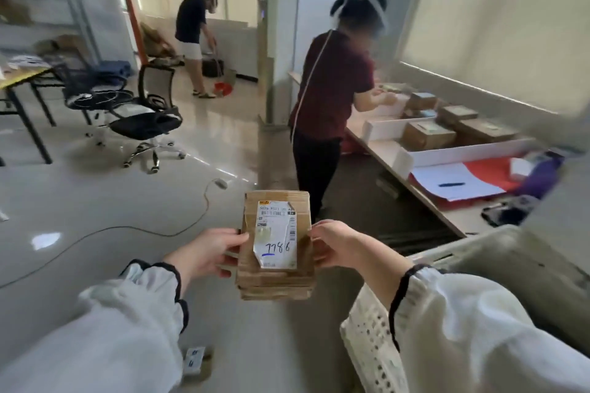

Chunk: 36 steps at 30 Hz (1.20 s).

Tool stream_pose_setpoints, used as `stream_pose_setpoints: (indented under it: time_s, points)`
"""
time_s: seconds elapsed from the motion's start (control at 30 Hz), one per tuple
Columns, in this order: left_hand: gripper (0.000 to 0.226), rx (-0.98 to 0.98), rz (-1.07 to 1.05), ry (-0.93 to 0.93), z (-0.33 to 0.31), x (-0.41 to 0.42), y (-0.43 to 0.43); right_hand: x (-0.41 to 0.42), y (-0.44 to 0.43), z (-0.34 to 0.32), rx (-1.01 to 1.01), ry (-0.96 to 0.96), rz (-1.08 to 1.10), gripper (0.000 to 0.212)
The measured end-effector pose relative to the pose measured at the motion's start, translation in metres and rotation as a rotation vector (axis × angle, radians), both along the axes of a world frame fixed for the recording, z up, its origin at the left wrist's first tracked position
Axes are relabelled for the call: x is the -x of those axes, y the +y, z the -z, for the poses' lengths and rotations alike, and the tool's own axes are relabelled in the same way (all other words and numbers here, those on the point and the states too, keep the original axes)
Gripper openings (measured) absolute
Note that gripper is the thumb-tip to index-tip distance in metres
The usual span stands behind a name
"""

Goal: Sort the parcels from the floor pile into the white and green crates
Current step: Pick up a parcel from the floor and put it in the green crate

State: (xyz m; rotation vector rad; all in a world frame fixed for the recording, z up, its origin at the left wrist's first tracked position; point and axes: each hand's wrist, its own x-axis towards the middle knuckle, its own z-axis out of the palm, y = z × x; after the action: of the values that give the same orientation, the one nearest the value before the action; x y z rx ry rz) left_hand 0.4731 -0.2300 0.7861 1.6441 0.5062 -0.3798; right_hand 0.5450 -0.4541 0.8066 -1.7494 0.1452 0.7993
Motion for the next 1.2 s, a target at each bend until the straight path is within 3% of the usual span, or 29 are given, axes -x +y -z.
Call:
stream_pose_setpoints:
  time_s: [0.27, 0.5, 0.67, 0.8, 1.2]
  points:
    - [0.015, 0.092, 0.295, -0.012, 0.003, -0.105, -0.239, -0.025, -0.239, -0.005, 0.043, -0.028, 0.366, 0.016]
    - [0.013, 0.023, 0.619, 0.022, 0.013, -0.142, -0.38, 0.006, -0.362, 0.01, -0.035, 0.054, 0.744, 0.022]
    - [0.019, -0.049, 0.826, 0.072, 0.026, -0.162, -0.435, 0.025, -0.396, 0.029, -0.098, 0.138, 0.987, 0.019]
    - [0.009, -0.102, 0.957, 0.085, 0.038, -0.179, -0.454, 0.031, -0.397, 0.045, -0.231, 0.224, 1.137, 0.016]
    - [0.009, -0.153, 1.147, 0.14, 0.067, -0.211, -0.464, 0.029, -0.372, 0.073, -0.232, 0.242, 1.318, 0.012]
